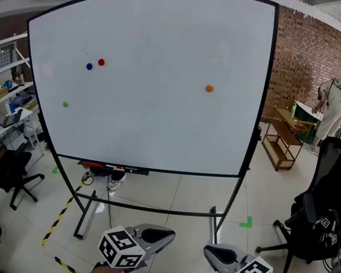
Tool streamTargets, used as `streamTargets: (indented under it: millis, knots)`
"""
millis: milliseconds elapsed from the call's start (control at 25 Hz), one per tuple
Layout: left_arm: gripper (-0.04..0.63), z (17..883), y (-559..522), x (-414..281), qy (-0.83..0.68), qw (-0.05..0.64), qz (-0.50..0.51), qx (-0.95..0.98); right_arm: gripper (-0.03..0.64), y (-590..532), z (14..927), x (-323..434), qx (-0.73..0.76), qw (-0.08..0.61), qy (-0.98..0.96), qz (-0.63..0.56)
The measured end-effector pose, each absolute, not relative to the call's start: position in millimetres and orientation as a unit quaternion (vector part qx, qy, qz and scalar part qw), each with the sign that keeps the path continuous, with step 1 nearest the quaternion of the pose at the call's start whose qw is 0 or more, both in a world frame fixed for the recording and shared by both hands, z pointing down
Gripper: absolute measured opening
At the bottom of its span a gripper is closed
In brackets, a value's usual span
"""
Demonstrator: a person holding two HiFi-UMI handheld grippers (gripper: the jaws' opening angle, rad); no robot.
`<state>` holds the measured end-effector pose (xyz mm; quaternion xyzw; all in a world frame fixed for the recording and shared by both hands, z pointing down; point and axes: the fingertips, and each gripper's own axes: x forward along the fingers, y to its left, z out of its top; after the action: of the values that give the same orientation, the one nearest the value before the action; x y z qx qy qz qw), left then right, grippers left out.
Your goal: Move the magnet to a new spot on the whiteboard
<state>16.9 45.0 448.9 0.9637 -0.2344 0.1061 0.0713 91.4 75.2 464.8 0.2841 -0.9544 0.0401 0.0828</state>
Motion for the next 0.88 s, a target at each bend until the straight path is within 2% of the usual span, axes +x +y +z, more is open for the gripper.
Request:
streamTargets:
  millis: [680, 880]
  knots:
    - [-0.020, 427.5, -188.1, -42.1, -0.192, 0.040, 0.120, 0.973, 0.003, -168.7, 440.1, 20.1, 0.309, 0.103, -0.945, -0.006]
    - [-0.020, 433.8, -226.5, -33.1, -0.191, 0.051, 0.115, 0.974, 0.002, -209.3, 450.4, 48.0, 0.370, 0.124, -0.921, -0.005]
